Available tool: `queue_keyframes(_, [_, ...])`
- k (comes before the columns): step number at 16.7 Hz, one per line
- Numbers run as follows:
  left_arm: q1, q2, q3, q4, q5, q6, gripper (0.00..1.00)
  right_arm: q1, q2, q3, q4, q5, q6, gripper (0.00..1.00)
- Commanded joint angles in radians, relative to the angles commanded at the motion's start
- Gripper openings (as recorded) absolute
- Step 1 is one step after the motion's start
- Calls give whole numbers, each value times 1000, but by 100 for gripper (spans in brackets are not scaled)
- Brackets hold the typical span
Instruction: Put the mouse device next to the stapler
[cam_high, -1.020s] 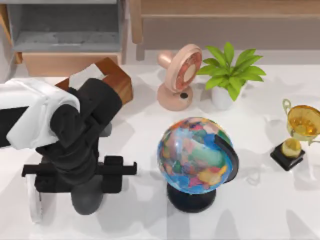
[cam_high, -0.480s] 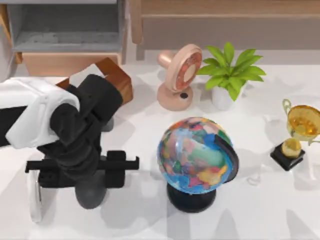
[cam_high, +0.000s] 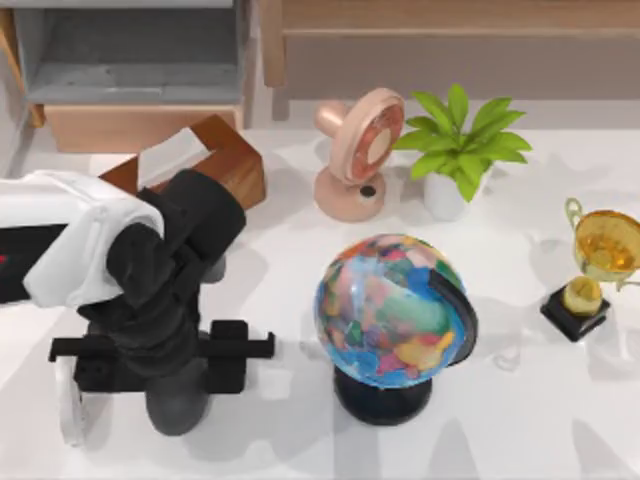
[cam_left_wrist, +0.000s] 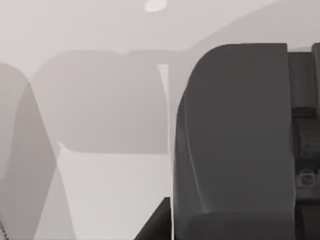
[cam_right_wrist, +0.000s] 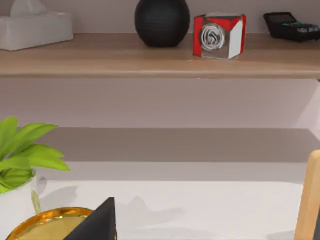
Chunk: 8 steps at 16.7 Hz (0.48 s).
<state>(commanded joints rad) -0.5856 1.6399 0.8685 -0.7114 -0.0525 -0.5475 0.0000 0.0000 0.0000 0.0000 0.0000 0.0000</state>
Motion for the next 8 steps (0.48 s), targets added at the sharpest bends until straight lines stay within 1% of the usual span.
queue_keyframes(2, [0,0,0,0,0,0,0,0,0,0,0,0,0,100])
queue_keyframes(8, [0,0,0,0,0,0,45,0,0,0,0,0,0,100])
